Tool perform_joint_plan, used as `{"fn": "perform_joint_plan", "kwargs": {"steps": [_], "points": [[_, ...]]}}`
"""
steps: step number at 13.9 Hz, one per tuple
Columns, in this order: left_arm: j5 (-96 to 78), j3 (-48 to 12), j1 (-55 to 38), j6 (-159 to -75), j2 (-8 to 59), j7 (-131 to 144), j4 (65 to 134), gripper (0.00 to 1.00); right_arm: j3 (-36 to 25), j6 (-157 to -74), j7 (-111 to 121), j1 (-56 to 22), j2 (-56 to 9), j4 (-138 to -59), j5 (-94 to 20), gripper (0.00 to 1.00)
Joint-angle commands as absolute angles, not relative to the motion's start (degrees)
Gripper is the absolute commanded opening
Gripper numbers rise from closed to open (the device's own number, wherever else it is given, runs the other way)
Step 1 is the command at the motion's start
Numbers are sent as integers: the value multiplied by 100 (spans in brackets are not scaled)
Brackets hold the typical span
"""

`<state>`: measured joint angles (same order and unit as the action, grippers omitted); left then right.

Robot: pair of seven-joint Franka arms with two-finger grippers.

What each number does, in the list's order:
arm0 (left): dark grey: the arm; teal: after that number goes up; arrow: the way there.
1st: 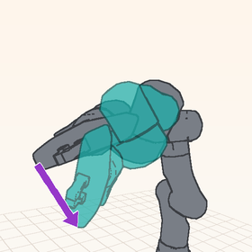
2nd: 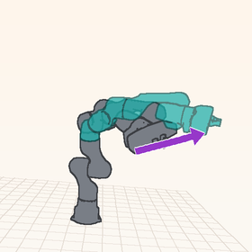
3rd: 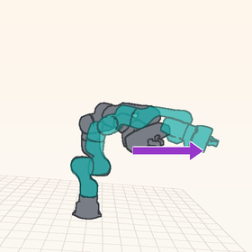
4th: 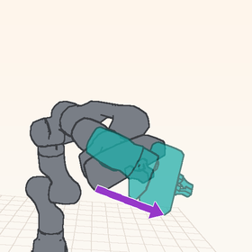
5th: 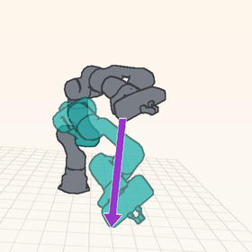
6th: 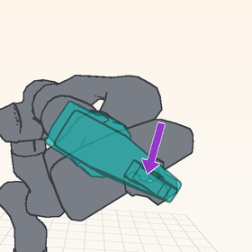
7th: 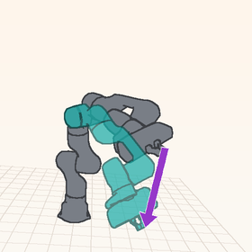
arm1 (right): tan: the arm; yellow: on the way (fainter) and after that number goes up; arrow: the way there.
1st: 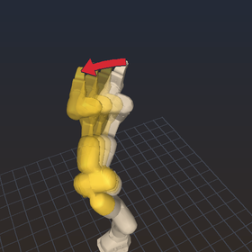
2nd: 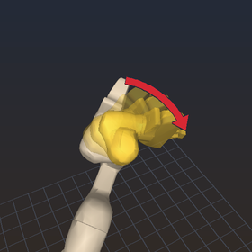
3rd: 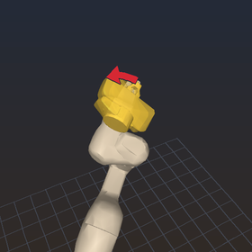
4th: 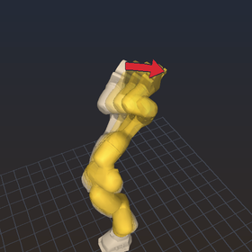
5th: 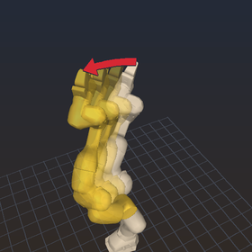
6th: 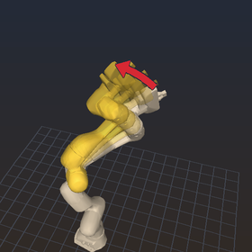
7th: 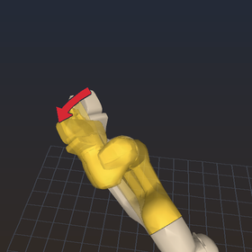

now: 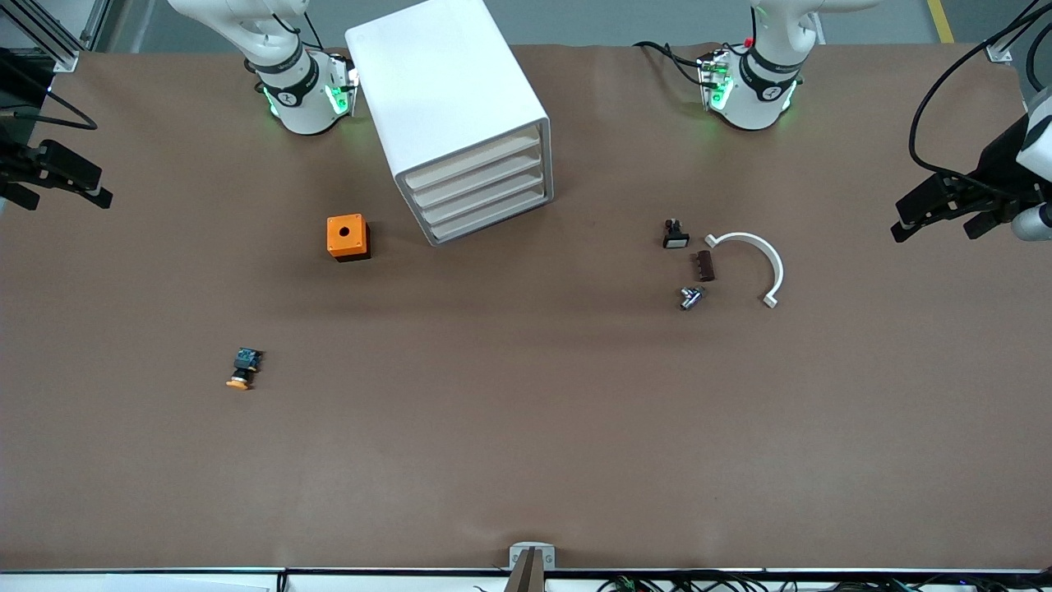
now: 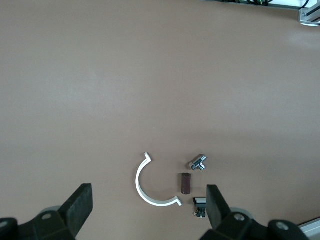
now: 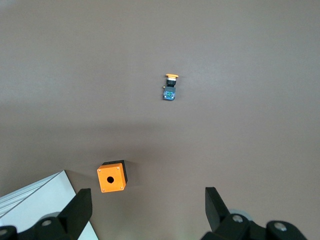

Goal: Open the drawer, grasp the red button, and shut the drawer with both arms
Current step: 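Move the left gripper toward the white cabinet's drawer handle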

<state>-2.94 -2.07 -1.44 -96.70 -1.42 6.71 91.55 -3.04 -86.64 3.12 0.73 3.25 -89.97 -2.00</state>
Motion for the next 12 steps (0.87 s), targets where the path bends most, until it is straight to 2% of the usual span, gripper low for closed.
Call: {"fn": "perform_joint_plan", "kwargs": {"steps": [1, 8, 12], "points": [[-176, -264, -79, -9580, -123, 642, 9088, 99, -308, -8675, 378, 79, 492, -9167, -158, 100], [-176, -211, -9, -9502, 61, 659, 9114, 100, -308, -8596, 404, 97, 475, -9132, -150, 100], [-202, -220, 27, -9483, 552, 694, 9071, 100, -316, -8587, 404, 97, 457, -9070, -123, 100]]}}
